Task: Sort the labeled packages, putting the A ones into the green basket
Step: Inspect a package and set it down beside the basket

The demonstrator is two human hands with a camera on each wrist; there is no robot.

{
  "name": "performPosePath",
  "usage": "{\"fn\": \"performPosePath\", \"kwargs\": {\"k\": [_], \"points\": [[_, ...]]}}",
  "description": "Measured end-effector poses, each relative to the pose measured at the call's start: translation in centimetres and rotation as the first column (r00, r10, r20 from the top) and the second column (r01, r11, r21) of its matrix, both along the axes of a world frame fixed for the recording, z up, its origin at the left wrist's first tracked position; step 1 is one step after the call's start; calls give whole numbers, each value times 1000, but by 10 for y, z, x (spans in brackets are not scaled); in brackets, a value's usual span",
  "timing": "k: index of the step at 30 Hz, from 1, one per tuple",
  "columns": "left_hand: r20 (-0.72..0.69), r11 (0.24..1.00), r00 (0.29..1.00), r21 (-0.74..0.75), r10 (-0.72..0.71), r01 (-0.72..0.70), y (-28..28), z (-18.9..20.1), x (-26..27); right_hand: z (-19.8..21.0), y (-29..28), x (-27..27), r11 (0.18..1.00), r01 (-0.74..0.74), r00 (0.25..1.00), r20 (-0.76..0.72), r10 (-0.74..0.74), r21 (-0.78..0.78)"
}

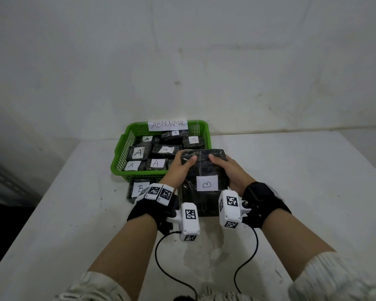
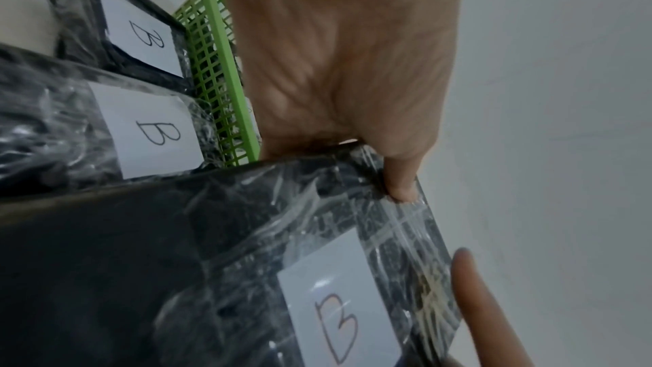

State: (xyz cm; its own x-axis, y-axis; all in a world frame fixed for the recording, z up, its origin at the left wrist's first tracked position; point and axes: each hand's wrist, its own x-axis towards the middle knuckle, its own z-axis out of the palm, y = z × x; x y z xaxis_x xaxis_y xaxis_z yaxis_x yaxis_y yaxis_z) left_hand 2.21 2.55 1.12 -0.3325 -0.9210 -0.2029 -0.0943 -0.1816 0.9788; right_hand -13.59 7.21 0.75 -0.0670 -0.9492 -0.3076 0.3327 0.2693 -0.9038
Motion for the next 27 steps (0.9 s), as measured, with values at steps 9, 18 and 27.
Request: {"fn": "performPosePath", "kwargs": {"k": [9,18,27], "points": [[-19,1000,1000,4,11,-11,-4,1,0,10,-4,3,997,71,997,-20,-70,28],[175,983,985,-176,-12,43,3,6,-9,33,-4,3,985,149,980,-123,-159,-81],[-257,997,966,75,16,3,-1,19,-6,33,-6,-1,967,116,959,-227,-168,-227]]}}
